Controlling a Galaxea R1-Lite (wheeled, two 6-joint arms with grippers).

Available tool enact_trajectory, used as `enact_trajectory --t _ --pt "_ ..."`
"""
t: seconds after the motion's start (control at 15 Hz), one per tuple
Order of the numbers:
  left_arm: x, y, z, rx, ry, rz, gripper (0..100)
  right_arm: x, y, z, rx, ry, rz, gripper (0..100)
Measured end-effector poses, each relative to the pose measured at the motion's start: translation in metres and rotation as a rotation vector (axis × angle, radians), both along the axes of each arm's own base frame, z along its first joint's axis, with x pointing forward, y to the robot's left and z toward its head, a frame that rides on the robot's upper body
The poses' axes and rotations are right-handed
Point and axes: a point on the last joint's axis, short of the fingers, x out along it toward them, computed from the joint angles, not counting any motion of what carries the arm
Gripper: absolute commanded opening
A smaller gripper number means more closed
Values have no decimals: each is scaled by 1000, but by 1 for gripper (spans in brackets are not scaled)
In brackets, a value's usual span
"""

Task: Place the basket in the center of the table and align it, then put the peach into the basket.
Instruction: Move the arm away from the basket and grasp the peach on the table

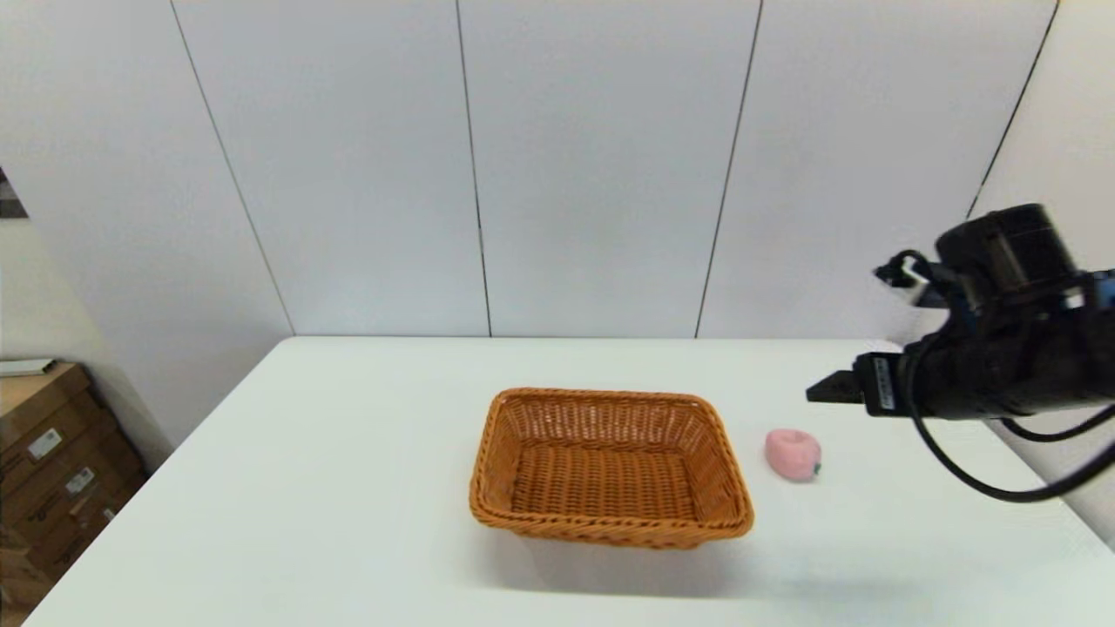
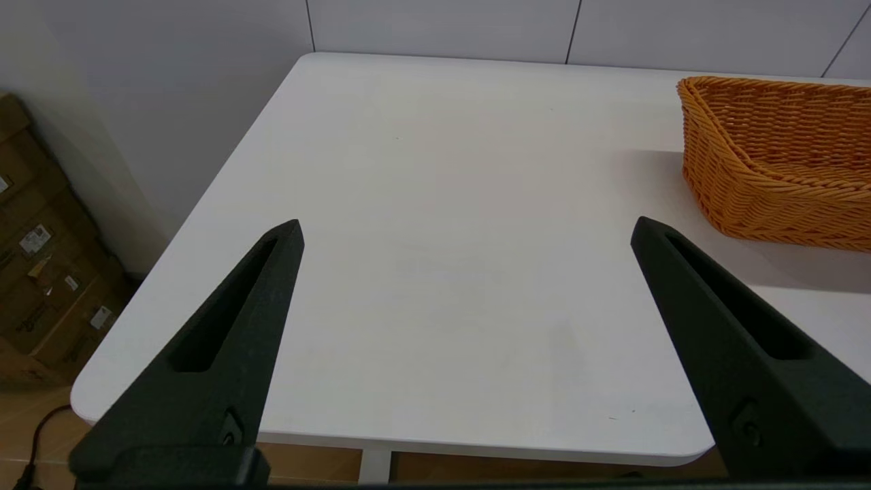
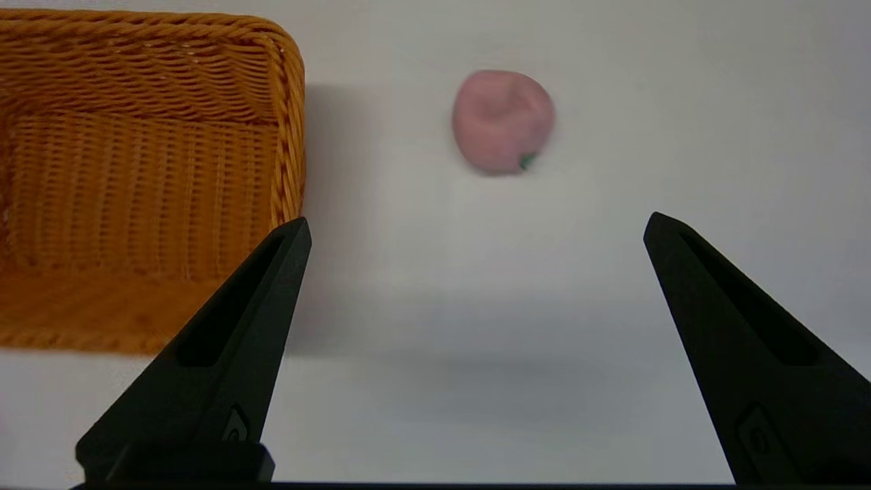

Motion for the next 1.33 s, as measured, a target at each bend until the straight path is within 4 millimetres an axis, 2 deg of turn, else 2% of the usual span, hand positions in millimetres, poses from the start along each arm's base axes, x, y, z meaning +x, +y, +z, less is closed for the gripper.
enact_trajectory --t 0.13,0.27,0.47,0.67,0.93,1.0,1.33 --pt "0 0 0 0 0 0 100 29 10 -21 -6 43 -11 100" --pt "0 0 0 0 0 1 100 50 13 -39 -18 79 -54 100" --pt "0 0 0 2 0 0 100 74 4 -68 -22 108 -126 100" --pt "0 0 0 4 0 0 100 85 -12 -91 -31 159 -176 100" --pt "0 0 0 4 0 1 100 97 -17 -116 -33 199 -189 100" --pt "0 0 0 4 0 0 100 98 -15 -122 -35 213 -185 0" --pt "0 0 0 4 -1 0 100 104 -12 -141 -42 255 -180 0"
